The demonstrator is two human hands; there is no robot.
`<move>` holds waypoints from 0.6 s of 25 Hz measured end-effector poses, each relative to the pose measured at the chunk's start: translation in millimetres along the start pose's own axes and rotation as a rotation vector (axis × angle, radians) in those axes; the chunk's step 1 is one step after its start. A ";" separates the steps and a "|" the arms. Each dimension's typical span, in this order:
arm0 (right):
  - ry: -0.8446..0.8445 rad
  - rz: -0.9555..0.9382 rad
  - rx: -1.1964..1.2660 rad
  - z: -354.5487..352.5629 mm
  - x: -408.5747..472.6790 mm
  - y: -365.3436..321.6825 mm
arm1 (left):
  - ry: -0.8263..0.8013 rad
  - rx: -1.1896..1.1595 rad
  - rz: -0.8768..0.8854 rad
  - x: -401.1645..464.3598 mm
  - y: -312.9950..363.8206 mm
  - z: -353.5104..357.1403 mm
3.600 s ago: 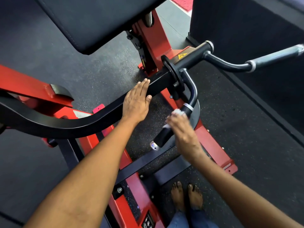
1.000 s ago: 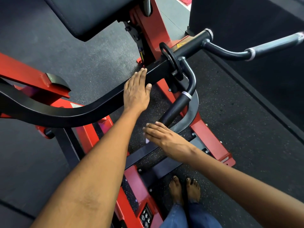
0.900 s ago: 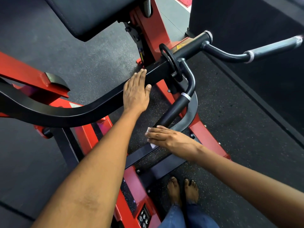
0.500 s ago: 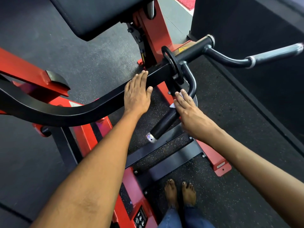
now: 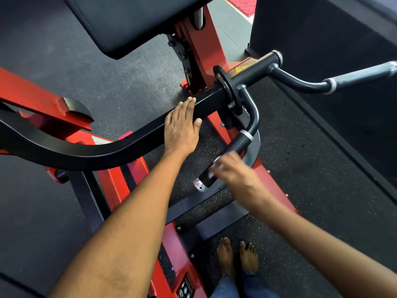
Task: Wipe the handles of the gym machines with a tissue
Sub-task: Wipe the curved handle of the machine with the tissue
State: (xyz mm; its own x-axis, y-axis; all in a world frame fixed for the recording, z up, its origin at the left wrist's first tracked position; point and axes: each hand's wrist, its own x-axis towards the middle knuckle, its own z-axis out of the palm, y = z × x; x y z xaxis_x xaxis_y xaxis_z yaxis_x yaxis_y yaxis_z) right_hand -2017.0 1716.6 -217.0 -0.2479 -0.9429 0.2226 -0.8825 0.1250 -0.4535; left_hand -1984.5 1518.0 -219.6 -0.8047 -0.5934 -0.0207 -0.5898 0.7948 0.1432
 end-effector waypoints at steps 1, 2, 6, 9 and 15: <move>0.115 0.155 0.000 -10.7 3.4 14.2 | -0.003 -0.002 -0.001 -0.1 -0.5 0.6; 0.217 0.335 0.028 -22.3 5.2 26.4 | -0.002 -0.005 -0.005 -0.3 -0.4 1.0; 0.032 0.443 0.292 -3.8 4.9 -12.3 | 0.011 -0.015 -0.015 -0.4 0.6 1.4; -0.161 0.034 0.115 16.3 1.3 -29.4 | -0.025 -0.007 -0.006 0.9 -0.9 -1.2; -0.249 0.421 -0.362 -14.4 51.2 -2.1 | -0.104 -0.013 -0.029 1.9 2.1 -9.9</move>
State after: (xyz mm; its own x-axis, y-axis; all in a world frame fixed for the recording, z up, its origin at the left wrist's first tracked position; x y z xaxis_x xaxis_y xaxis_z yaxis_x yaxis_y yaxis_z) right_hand -2033.7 1672.5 -192.2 -0.5431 -0.8279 -0.1402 -0.8195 0.5589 -0.1263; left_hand -1986.6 1517.3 -209.5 -0.7905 -0.5992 -0.1272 -0.6125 0.7753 0.1542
